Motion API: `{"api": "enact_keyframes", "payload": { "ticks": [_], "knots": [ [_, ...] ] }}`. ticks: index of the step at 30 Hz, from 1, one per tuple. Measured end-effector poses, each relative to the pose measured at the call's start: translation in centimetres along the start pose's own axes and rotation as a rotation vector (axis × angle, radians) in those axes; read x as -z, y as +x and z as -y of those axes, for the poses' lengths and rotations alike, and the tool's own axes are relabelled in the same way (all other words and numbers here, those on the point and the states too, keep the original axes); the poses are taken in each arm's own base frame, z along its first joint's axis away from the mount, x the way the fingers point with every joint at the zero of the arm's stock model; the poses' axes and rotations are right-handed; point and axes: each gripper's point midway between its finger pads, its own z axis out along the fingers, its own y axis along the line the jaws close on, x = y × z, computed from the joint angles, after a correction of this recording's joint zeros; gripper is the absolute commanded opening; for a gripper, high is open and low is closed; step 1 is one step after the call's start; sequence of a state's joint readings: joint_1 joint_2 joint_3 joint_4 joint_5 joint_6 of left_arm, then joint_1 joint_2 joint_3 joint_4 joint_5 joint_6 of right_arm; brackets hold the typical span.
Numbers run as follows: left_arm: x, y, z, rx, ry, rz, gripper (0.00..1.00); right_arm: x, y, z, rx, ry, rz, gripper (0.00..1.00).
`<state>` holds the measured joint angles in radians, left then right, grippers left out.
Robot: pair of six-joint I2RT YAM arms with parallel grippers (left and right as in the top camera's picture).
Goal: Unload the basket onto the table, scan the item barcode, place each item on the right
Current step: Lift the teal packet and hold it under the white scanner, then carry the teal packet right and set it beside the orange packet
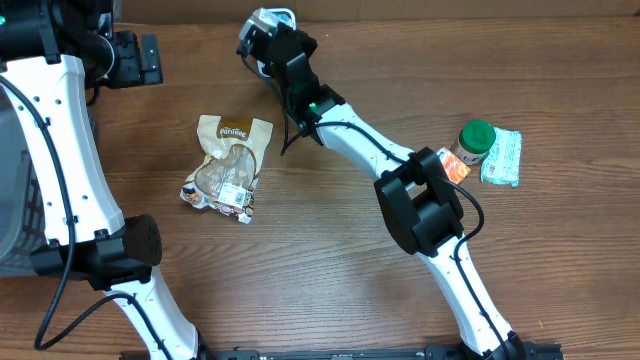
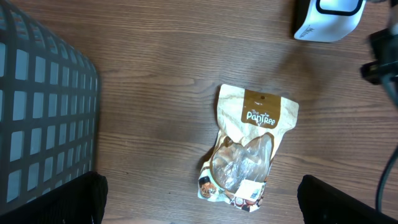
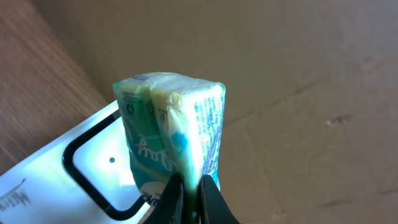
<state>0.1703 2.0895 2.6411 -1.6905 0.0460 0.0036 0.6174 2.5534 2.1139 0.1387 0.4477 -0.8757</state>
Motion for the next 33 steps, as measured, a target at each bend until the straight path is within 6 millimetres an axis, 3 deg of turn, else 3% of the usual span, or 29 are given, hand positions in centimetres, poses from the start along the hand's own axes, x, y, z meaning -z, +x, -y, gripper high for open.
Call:
{"api": "enact_keyframes", "payload": {
  "ticks": [10, 22, 29, 33],
  "knots": [
    [0.0, 0.0, 0.0, 0.0, 0.0, 0.0, 0.99, 0.1, 0.6, -1.5, 0.116, -0.055, -0.017, 0.04],
    [0.0, 0.0, 0.0, 0.0, 0.0, 0.0, 1.0, 0.1, 0.5, -1.4, 0.144, -0.054, -0.012, 0.04],
    [0.0, 0.0, 0.0, 0.0, 0.0, 0.0, 0.99, 0.3, 1.1, -1.9, 0.026, -0.086, -0.049, 0.04],
    [0.0, 0.0, 0.0, 0.0, 0.0, 0.0, 0.99, 1.7, 0.9, -1.4, -0.078, -0.147, -0.092, 0.04]
  ]
}}
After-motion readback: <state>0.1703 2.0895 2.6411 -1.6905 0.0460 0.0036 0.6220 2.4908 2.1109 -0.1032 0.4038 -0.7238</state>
